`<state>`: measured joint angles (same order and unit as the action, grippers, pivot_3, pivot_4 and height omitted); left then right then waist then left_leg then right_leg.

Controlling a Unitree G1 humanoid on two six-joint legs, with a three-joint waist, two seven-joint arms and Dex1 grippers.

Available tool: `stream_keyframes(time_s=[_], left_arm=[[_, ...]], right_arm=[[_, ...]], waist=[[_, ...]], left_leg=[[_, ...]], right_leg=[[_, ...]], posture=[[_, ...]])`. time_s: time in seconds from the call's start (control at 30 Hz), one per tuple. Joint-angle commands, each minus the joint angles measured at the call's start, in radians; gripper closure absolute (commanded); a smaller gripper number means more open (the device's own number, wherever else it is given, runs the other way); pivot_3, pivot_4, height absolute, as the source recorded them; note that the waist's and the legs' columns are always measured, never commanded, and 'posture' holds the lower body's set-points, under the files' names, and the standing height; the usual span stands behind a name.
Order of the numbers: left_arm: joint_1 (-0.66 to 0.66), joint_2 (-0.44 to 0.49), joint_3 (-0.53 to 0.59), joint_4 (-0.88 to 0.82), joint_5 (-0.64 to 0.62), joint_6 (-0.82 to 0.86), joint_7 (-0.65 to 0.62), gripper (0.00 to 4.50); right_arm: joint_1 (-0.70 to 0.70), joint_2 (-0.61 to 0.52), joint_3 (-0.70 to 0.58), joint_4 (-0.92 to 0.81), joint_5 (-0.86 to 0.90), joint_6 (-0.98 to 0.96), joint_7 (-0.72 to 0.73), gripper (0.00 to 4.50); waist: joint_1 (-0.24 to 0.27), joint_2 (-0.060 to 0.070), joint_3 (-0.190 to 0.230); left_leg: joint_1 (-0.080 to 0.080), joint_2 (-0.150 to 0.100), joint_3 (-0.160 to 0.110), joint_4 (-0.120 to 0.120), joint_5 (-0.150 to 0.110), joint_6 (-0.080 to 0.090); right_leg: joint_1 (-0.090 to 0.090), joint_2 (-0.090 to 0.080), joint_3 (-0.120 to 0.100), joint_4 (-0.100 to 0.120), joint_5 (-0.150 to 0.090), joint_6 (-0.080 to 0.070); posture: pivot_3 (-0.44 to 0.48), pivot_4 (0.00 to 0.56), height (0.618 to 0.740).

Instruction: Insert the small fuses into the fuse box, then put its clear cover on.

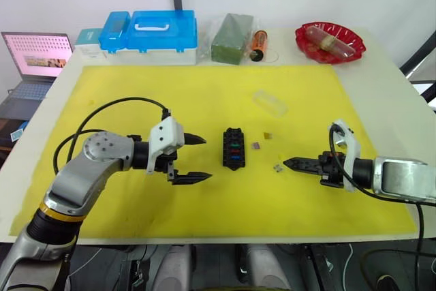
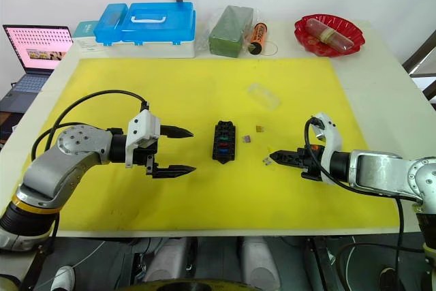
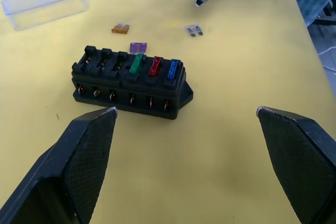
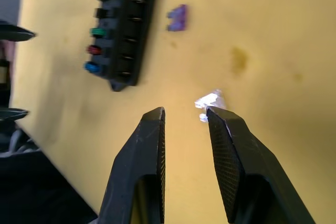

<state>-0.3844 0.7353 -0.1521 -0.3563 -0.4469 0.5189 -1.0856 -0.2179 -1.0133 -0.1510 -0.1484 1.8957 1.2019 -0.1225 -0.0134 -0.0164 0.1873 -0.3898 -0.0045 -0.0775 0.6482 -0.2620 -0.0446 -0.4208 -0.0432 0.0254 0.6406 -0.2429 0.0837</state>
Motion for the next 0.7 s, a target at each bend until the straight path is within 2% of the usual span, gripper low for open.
stream_keyframes(time_s=[0.03,0.37,0.7], left_arm=[[0.002,0.006,0.019,-0.023,-0.008,-0.021,-0.011,0.0],[-0.002,0.0,0.015,-0.012,-0.001,-0.031,-0.014,0.0],[-0.004,-0.003,0.007,-0.004,0.003,-0.039,-0.017,0.0]], right_arm=[[-0.003,0.011,0.006,0.017,-0.041,0.007,0.072,3.13],[0.028,0.066,0.005,0.079,-0.156,0.019,0.161,3.13],[0.015,0.11,-0.013,0.123,-0.194,0.025,0.186,3.13]], waist=[[0.002,0.0,0.0],[0.001,0.0,0.0],[0.001,0.0,0.0]], left_leg=[[0.0,0.0,0.0,0.0,0.0,0.0],[-0.001,0.0,0.0,0.0,0.0,0.0],[-0.001,0.0,0.0,0.0,0.0,0.0]], right_leg=[[0.0,0.0,0.0,0.0,0.0,0.0],[0.0,0.0,0.0,-0.001,0.0,0.0],[0.0,0.0,0.0,-0.001,0.0,0.0]], posture=[[0.0,0.15,0.74],[0.0,0.15,0.74],[0.0,0.15,0.74]])
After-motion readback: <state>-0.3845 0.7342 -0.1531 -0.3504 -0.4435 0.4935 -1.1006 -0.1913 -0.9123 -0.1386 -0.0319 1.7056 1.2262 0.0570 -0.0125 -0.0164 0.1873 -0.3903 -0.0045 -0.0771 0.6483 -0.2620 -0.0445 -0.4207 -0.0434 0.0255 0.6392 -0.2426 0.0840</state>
